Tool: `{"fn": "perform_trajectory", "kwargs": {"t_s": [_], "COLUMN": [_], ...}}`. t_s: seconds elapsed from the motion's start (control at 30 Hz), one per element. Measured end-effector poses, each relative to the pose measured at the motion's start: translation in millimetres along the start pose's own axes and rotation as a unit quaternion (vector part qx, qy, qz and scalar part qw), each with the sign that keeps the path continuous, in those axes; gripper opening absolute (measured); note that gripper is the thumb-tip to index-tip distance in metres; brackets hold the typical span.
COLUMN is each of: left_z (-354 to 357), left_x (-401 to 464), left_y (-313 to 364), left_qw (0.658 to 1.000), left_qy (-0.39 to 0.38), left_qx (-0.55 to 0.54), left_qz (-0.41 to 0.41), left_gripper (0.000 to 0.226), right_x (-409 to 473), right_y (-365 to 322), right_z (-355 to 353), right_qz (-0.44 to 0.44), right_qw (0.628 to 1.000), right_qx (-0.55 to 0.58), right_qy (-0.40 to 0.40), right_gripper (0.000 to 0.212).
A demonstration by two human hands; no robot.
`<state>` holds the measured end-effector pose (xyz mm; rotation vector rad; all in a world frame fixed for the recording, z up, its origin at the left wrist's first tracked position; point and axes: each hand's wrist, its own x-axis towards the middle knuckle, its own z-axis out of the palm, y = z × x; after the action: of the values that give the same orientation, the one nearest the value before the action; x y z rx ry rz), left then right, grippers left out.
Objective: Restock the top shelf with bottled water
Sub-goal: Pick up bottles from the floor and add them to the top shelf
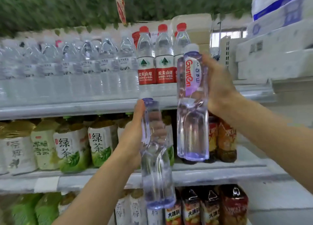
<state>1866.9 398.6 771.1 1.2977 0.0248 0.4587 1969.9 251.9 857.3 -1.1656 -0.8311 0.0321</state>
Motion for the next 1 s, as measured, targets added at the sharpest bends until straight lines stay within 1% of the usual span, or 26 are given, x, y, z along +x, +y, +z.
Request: {"fn": "perform_trajectory", "kwargs": {"t_s": [0.1, 0.17, 0.23, 0.33, 0.47, 0.57, 0.6, 0.67, 0.77, 1.0], "left_z": [20.4, 33.3, 43.9, 58.3, 77.1, 85.1, 87.2, 90.6, 93.9, 99.3], "left_x": [28.0, 44.3, 59.6, 80.4, 96.5, 107.9, 111.9, 118.8, 127.1, 137.8], "left_y": [7.8, 14.2, 19.2, 23.9, 29.0, 30.3, 31.3, 34.2, 38.4, 51.0], "left_qw": [0.999, 0.999, 0.999, 0.998, 0.999, 0.997, 0.996, 0.994, 0.993, 0.986], "left_qy": [-0.016, -0.034, -0.027, 0.025, 0.012, 0.029, 0.035, 0.046, 0.055, 0.06], "left_qx": [-0.022, -0.024, -0.01, 0.02, -0.002, 0.032, 0.042, 0.055, 0.059, 0.1], "left_qz": [0.021, 0.032, 0.045, 0.057, 0.05, 0.071, 0.077, 0.082, 0.085, 0.121], "left_gripper": [0.062, 0.057, 0.06, 0.073, 0.073, 0.079, 0.08, 0.081, 0.079, 0.074], "right_x": [42.4, 68.7, 93.6, 129.5, 172.0, 195.7, 198.4, 198.5, 200.1, 185.9], "right_y": [-35.0, -54.6, -70.4, -81.0, -71.8, -53.4, -45.9, -30.4, -13.6, -20.0], "right_z": [-22.7, -37.3, -49.4, -63.7, -77.6, -86.0, -87.7, -90.3, -92.0, -89.8], "right_qz": [-0.048, -0.08, -0.107, -0.137, -0.153, -0.141, -0.133, -0.106, -0.081, -0.072], "right_qw": [0.998, 0.996, 0.993, 0.989, 0.983, 0.984, 0.986, 0.989, 0.993, 0.993], "right_qx": [0.03, 0.049, 0.036, 0.0, -0.044, -0.054, -0.051, -0.056, -0.052, -0.094], "right_qy": [-0.004, 0.002, 0.018, 0.051, 0.093, 0.091, 0.092, 0.089, 0.071, 0.02], "right_gripper": [0.044, 0.048, 0.05, 0.05, 0.054, 0.068, 0.068, 0.056, 0.047, 0.053]}}
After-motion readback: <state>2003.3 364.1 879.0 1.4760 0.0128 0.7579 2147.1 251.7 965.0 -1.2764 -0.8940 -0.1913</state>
